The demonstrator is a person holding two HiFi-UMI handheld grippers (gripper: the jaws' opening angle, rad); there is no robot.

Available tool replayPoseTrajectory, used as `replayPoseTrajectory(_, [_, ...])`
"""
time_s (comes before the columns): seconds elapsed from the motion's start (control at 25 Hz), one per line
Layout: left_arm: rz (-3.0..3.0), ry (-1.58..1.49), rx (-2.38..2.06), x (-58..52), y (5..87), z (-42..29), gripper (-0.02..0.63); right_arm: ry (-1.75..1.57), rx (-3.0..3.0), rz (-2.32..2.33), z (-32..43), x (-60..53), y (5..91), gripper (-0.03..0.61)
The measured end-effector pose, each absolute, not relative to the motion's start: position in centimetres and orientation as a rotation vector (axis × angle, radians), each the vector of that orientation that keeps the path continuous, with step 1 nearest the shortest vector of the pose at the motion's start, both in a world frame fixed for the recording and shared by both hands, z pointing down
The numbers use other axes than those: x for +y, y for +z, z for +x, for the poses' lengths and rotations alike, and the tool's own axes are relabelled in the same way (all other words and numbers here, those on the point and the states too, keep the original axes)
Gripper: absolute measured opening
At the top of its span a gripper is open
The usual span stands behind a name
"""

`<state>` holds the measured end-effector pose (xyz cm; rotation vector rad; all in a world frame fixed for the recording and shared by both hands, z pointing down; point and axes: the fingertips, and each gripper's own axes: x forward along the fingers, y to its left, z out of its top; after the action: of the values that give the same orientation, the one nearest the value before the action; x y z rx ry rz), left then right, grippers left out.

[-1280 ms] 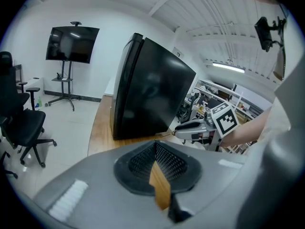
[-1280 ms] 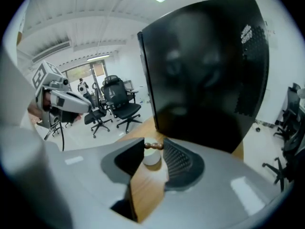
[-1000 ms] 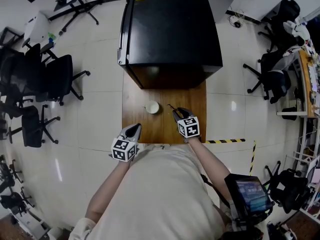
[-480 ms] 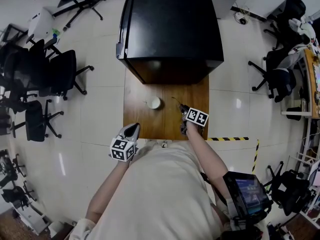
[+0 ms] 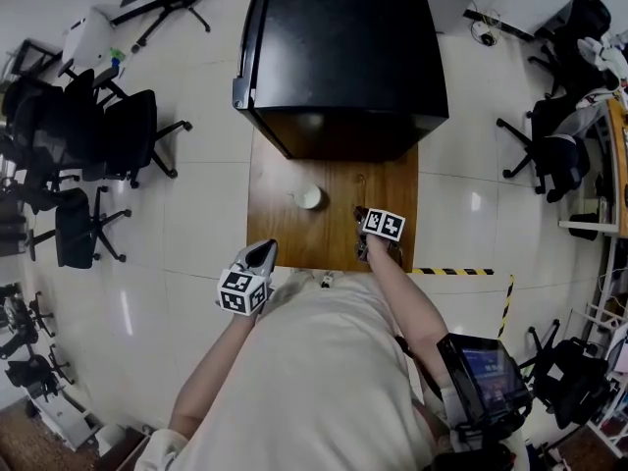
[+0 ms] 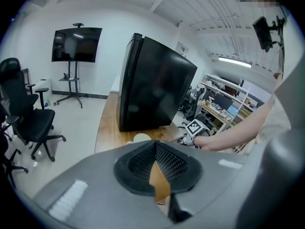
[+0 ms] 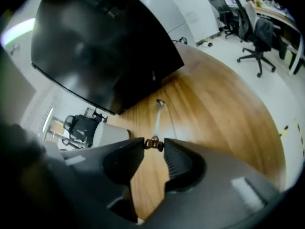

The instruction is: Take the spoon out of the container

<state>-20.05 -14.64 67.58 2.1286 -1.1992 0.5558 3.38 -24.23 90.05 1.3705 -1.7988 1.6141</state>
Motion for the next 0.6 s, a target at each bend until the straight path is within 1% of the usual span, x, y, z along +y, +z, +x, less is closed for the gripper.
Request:
replayPoseTrajectory(0.32, [2.117,0.580,-1.197,-13.9,67.7,-21.3,-0.011,1.377,-1.721,1.257,3.0,-23.1,92.8,0.130])
replayPoseTrajectory(0.36, [2.117,0.580,-1.196,-13.9,67.7,-21.5,-0.011,1.345,-1.715,1.238,3.0,-22.9,92.9,0.163])
replayPoseTrajectory(0.44, [2.118,0.575,-1.193,-13.7,67.7,-21.8,-0.011,1.277,-1.712,1.210,2.8,-22.7,92.4,0.211])
replayPoseTrajectory(0.6, [2.131,0.542,-1.169,-13.6,67.9,-22.3,-0.011,1.152,-1.734,1.215,2.3,-22.7,90.7,0.213])
